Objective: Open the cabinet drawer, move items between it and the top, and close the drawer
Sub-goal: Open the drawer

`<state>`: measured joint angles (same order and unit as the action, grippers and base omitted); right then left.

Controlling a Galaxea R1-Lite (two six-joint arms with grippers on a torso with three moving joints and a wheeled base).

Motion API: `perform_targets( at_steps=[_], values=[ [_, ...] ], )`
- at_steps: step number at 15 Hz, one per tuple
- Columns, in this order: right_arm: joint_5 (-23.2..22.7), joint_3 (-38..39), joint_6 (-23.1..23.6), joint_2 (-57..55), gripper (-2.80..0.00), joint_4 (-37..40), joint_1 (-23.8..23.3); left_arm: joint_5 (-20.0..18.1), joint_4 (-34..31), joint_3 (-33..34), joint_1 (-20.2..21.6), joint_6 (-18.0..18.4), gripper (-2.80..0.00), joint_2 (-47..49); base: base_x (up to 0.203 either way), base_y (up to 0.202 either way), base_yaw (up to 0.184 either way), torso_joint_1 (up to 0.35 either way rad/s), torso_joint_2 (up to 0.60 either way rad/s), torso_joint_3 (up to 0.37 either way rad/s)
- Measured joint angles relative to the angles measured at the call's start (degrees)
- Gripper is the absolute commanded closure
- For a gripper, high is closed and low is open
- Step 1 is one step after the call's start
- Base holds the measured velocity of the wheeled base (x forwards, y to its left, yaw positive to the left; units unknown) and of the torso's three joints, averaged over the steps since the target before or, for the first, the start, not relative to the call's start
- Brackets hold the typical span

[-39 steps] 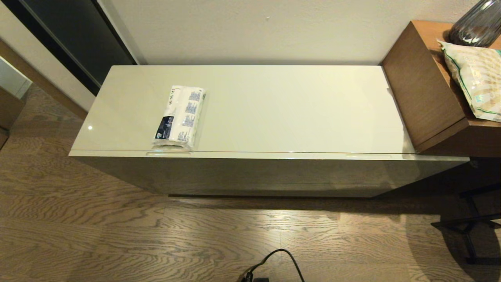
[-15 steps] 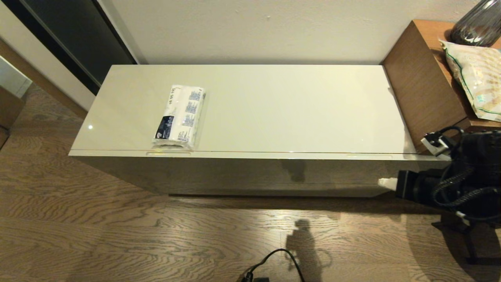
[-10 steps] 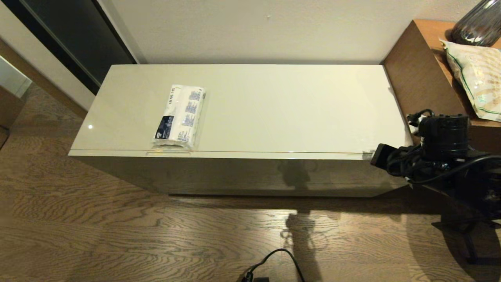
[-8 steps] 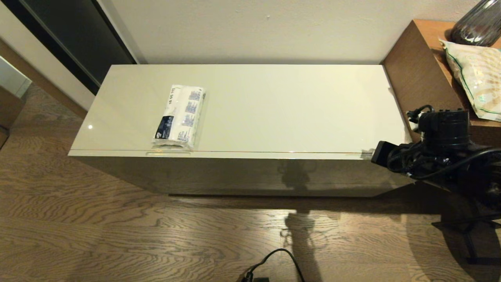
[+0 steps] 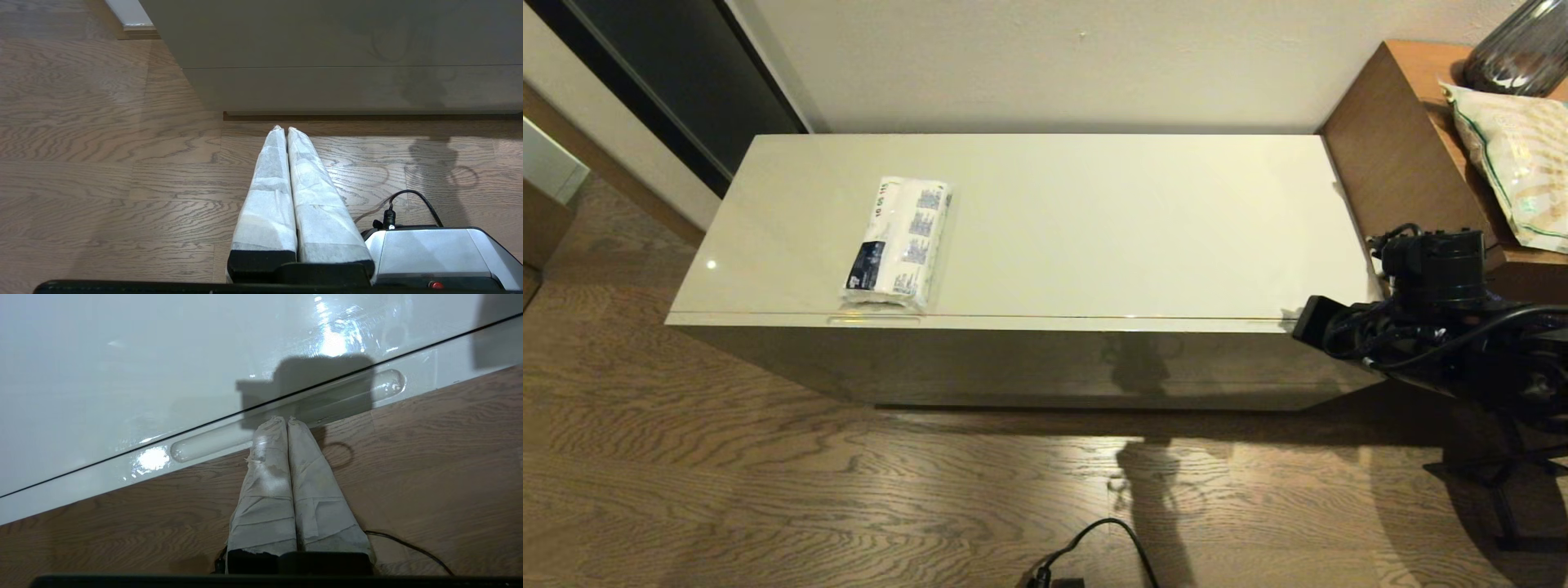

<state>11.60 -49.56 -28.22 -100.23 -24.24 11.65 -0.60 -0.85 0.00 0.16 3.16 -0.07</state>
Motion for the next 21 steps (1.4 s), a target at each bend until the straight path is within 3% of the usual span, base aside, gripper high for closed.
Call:
perform_targets(
  at_steps=[6,10,16,21],
  values=[
    [-0.38,1.22,-2.82,-3.21,0.00,-2.28,-0.06,-0.02,0.00,0.00,0.00,0.00,0.00,0.00,0.000,0.000,0.000,0.000,0.00,0.000],
    [-5.49,5.71,-3.19,-3.17,0.00,-1.31,-0.06,-0.02,-0.02,0.00,0.00,0.01,0.00,0.00,0.000,0.000,0.000,0.000,0.00,0.000],
    [-12.11,13.31,-5.66,2.57,0.00,10.11,0.09,-0.02,-0.02,0.00,0.00,-0.02,0.00,0.00,0.000,0.000,0.000,0.000,0.00,0.000],
    [-15.58,19.23,-5.62,14.40,0.00,20.68,0.11,-0.03,-0.07,0.00,0.00,-0.02,0.00,0.00,0.000,0.000,0.000,0.000,0.00,0.000]
  ],
)
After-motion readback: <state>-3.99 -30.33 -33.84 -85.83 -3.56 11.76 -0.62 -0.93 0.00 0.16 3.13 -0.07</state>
